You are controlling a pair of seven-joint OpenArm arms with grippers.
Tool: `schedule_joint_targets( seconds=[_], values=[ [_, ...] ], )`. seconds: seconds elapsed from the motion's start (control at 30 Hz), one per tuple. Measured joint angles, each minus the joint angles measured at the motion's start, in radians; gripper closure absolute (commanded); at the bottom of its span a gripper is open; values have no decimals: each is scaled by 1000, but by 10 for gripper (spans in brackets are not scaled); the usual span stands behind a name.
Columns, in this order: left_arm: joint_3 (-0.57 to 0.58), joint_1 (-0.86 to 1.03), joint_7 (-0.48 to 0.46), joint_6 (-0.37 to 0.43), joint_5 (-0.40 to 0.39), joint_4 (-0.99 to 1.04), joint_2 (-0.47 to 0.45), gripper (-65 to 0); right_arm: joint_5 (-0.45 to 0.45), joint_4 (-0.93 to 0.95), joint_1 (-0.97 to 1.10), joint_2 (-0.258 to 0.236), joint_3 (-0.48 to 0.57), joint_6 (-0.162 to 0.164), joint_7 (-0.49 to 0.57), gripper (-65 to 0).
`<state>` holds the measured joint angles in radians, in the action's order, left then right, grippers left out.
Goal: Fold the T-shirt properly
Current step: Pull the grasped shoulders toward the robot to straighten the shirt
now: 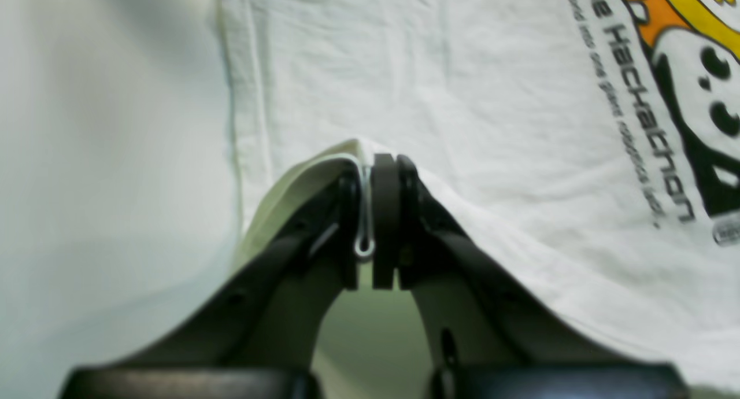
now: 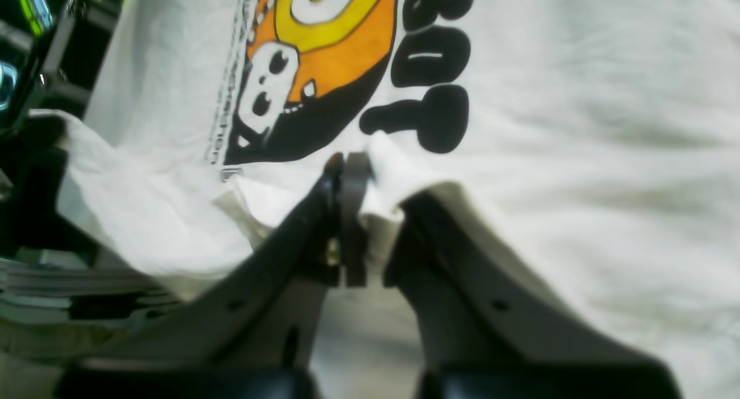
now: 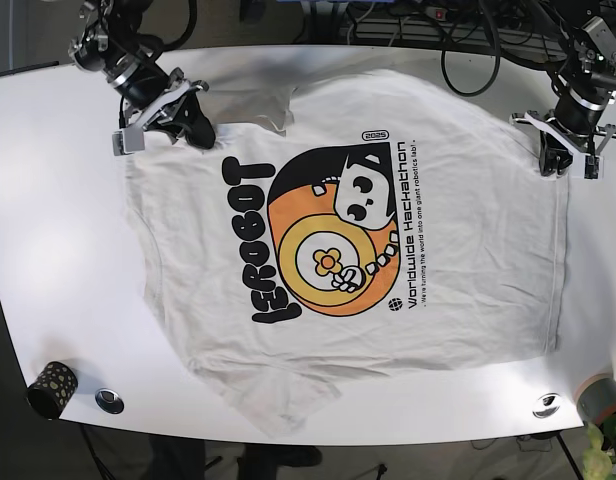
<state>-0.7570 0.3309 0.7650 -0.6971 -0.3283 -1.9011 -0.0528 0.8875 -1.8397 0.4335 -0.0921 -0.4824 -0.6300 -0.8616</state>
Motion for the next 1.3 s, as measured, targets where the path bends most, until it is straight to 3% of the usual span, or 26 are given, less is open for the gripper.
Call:
schedule_joint_targets(
  seconds=[0.27,0.53,0.7,0.9,1.3],
  values=[
    [-1,-52,2,0,-1,69,-32,-15,3,96,-152,-29,2,0,-6,0],
    [0,-141,2,0,3,161,-42,-15,2,238,-300,-89,82,0,-1,0],
    [3,-230,-2,1,96,214,-57,-17,-4,317,-385,-95,127,1,-3,0],
    [3,-328,2,0,163,332,-69,-17,-118,386,-503,-105,127,-1,0,0],
    [10,-462,2,0,171,514,-143,-19,-265,551,-679,-102,128,-3,0,0]
  ],
)
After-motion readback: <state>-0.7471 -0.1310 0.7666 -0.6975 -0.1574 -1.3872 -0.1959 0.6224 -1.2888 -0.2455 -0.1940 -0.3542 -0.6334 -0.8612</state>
